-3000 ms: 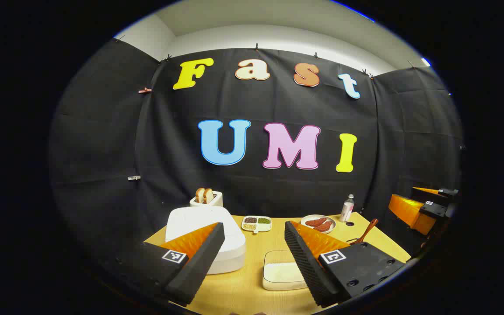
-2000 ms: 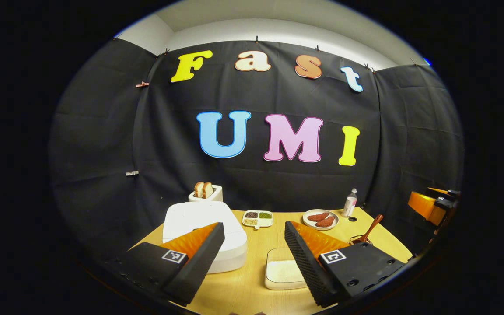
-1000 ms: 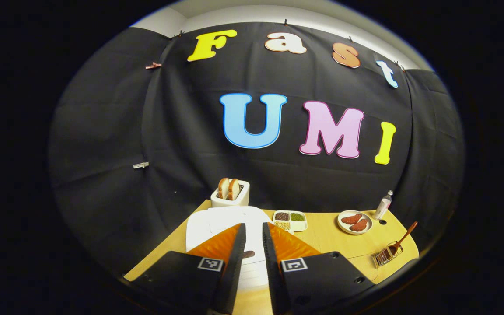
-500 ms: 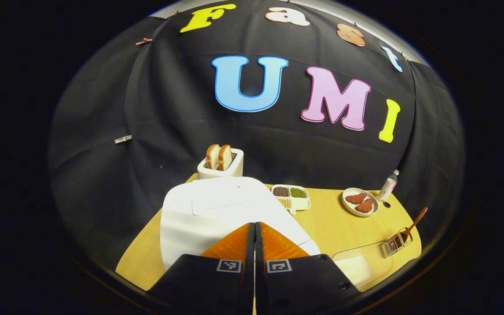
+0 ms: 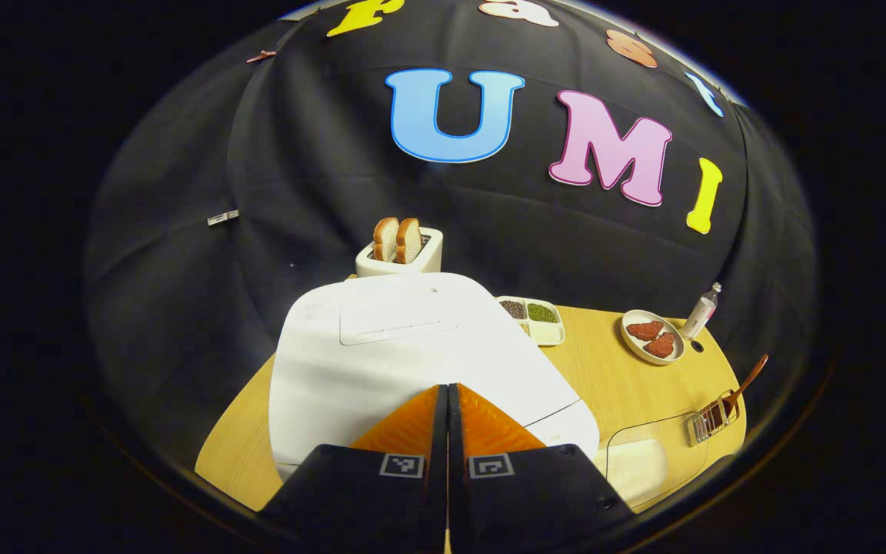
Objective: Close the left gripper, press the button to open the rice cooker; take a wooden spoon from the chopstick holder with the right hand, scoop a spoonful of rice and pour it into the rice cooker, then put the wooden spoon back into the chopstick holder.
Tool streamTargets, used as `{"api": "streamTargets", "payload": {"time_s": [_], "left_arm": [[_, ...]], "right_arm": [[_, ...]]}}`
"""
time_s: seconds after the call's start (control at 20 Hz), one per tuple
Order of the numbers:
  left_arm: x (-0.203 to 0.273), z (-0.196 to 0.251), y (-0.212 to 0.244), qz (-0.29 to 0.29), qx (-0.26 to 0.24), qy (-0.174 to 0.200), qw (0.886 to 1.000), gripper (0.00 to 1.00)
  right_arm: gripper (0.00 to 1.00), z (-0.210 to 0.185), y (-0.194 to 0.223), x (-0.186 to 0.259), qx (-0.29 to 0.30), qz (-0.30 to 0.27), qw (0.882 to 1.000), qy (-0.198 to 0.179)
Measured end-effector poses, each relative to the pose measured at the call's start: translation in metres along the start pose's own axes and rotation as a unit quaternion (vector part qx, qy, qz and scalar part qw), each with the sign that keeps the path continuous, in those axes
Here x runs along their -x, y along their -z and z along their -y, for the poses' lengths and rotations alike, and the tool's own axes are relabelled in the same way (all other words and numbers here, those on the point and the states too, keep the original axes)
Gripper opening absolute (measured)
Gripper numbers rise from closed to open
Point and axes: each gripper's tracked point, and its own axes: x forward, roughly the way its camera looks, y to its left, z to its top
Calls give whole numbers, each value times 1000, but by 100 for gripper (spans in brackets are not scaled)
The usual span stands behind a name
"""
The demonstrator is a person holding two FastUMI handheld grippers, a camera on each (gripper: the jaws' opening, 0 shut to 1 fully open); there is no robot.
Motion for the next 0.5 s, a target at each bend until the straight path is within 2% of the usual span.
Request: {"api": "streamTargets", "payload": {"time_s": [0.15,0.35,0.5], "left_arm": [[0,-2,-1,1,18,-1,1000,8],[1,0,0,2,59,20,998,7],[13,2,-23,51,59,7,997,7]], "right_arm": [[98,3,3,-1,-2,-1,1000,-1],[98,12,11,-4,-13,-10,1000,2],[98,16,17,-10,-29,-22,999,1]]}}
